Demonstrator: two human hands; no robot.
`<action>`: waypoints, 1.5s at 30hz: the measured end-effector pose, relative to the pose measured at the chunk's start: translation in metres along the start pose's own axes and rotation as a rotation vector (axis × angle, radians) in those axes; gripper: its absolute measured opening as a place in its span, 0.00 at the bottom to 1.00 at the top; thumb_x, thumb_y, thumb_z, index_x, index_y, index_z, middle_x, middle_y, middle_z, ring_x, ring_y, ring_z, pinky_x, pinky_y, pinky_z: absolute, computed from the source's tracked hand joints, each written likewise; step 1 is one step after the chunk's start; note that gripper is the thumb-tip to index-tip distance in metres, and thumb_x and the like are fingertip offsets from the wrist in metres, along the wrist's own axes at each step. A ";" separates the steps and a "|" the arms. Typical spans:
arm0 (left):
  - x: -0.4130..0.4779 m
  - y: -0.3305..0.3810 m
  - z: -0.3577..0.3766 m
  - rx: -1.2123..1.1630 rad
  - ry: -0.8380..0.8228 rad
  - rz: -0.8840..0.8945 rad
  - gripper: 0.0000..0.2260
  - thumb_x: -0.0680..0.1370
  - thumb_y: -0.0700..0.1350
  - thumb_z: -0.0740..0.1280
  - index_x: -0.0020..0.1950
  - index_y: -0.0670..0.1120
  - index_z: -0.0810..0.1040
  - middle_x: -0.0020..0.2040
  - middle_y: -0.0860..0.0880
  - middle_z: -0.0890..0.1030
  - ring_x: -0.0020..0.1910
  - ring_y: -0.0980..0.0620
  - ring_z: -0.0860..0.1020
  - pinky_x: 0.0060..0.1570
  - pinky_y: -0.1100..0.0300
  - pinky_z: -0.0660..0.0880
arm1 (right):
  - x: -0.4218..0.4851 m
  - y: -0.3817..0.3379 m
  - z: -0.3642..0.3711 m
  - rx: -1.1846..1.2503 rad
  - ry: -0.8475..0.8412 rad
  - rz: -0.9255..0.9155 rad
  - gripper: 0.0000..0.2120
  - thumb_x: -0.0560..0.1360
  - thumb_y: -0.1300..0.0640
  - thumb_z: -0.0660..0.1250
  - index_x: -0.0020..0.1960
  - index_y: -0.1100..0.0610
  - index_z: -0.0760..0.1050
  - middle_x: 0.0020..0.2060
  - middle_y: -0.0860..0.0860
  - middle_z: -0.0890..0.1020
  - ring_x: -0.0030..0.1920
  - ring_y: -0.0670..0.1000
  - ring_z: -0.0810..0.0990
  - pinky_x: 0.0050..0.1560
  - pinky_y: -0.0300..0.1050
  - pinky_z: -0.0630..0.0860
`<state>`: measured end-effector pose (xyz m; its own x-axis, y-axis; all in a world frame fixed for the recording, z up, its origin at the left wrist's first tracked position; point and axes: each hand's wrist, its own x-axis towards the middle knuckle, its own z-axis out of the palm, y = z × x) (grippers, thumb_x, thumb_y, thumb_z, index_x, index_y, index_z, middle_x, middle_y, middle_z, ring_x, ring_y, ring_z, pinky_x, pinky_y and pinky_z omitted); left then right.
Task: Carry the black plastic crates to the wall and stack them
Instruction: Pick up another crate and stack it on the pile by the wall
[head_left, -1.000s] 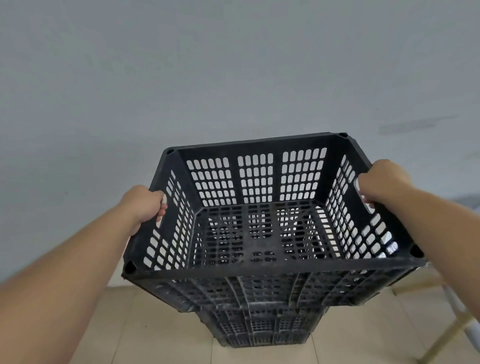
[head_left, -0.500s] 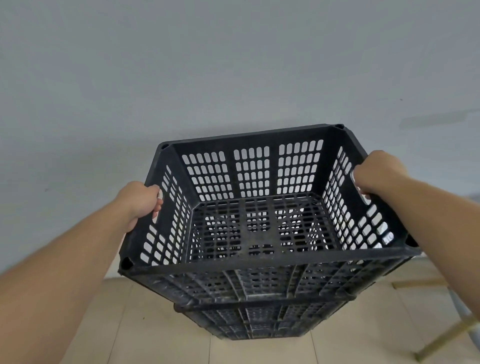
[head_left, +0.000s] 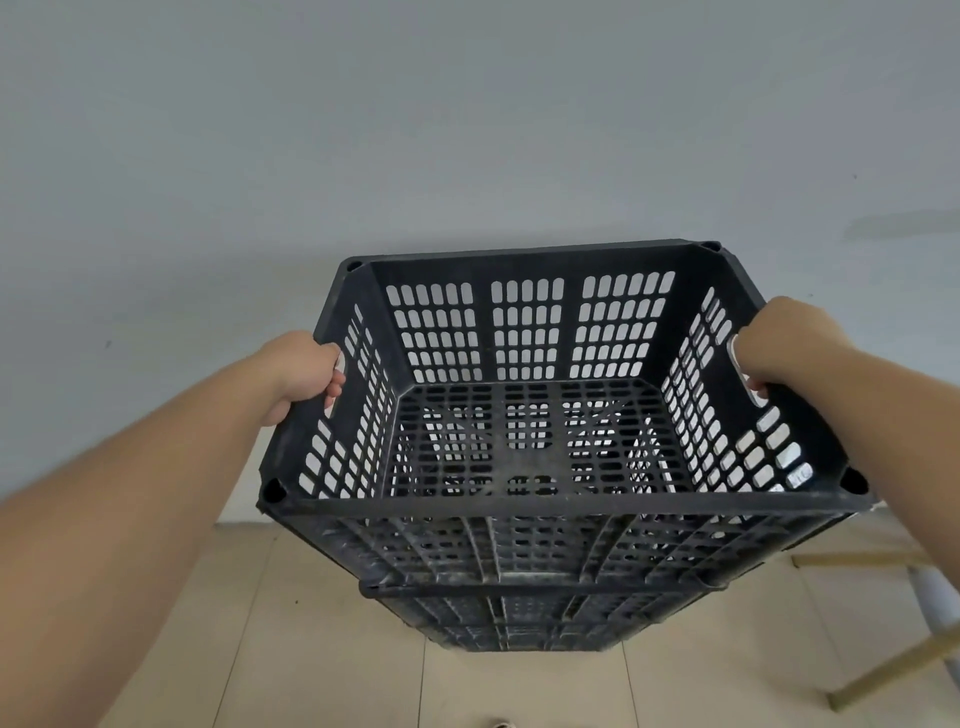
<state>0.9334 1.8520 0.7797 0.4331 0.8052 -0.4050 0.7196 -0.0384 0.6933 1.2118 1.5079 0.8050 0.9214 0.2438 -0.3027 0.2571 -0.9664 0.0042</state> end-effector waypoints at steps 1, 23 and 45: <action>0.000 0.000 0.000 0.004 -0.005 -0.004 0.14 0.86 0.44 0.56 0.50 0.36 0.76 0.42 0.40 0.79 0.40 0.44 0.76 0.51 0.47 0.79 | -0.001 0.001 0.000 -0.026 0.014 -0.009 0.04 0.64 0.65 0.77 0.33 0.60 0.84 0.36 0.55 0.79 0.31 0.54 0.77 0.31 0.40 0.75; -0.003 -0.022 0.002 0.137 0.085 0.139 0.11 0.85 0.44 0.56 0.55 0.39 0.75 0.42 0.43 0.83 0.33 0.48 0.79 0.35 0.56 0.75 | 0.015 0.002 0.013 0.110 0.140 -0.045 0.03 0.59 0.72 0.73 0.33 0.69 0.80 0.32 0.63 0.79 0.32 0.60 0.77 0.31 0.45 0.72; -0.007 -0.014 0.012 0.317 0.245 0.206 0.15 0.85 0.46 0.56 0.54 0.38 0.79 0.40 0.46 0.84 0.35 0.50 0.81 0.32 0.60 0.68 | 0.026 0.008 0.024 0.237 0.253 -0.022 0.10 0.61 0.70 0.67 0.42 0.67 0.75 0.30 0.61 0.77 0.28 0.58 0.75 0.26 0.40 0.67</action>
<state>0.9271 1.8394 0.7659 0.4710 0.8767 -0.0976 0.7790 -0.3614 0.5124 1.2310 1.5051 0.7737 0.9671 0.2488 -0.0540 0.2304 -0.9455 -0.2300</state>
